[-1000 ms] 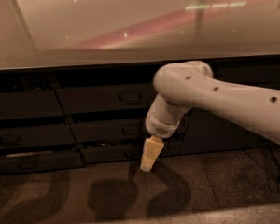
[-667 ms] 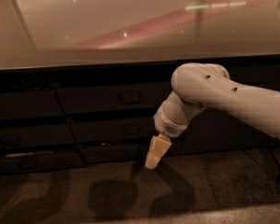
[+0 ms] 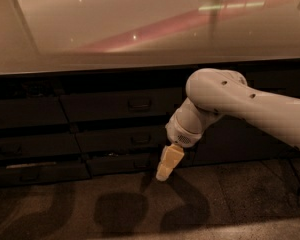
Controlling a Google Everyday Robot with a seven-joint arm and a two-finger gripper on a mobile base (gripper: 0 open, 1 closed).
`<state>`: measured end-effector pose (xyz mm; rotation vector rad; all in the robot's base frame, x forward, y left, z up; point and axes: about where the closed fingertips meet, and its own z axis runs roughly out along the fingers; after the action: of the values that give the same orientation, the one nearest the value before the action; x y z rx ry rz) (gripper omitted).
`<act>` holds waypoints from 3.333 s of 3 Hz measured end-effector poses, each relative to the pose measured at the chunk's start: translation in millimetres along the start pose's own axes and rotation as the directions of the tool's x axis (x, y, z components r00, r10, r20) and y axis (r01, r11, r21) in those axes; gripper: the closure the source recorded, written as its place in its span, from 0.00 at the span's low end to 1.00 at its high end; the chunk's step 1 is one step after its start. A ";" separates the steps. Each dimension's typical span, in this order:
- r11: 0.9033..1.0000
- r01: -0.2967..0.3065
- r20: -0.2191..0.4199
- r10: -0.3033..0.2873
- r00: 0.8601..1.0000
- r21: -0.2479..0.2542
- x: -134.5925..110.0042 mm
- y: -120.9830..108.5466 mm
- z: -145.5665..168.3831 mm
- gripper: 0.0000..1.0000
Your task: Open top drawer
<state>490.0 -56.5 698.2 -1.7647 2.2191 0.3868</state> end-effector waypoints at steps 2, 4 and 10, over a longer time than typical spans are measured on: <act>0.993 -0.118 0.078 0.118 0.990 -0.001 31.6 -79.5 -14.6 0.00; 0.989 -0.148 0.132 0.143 0.981 0.025 37.2 -126.7 -47.5 0.00; 0.923 -0.058 0.026 0.052 0.998 0.380 23.3 -93.8 -86.2 0.00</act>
Offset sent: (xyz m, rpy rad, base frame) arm 0.1339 -0.0923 0.0129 0.1392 -0.0060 -0.1893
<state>572.1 -130.3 765.8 -1.4893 2.1557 -0.0250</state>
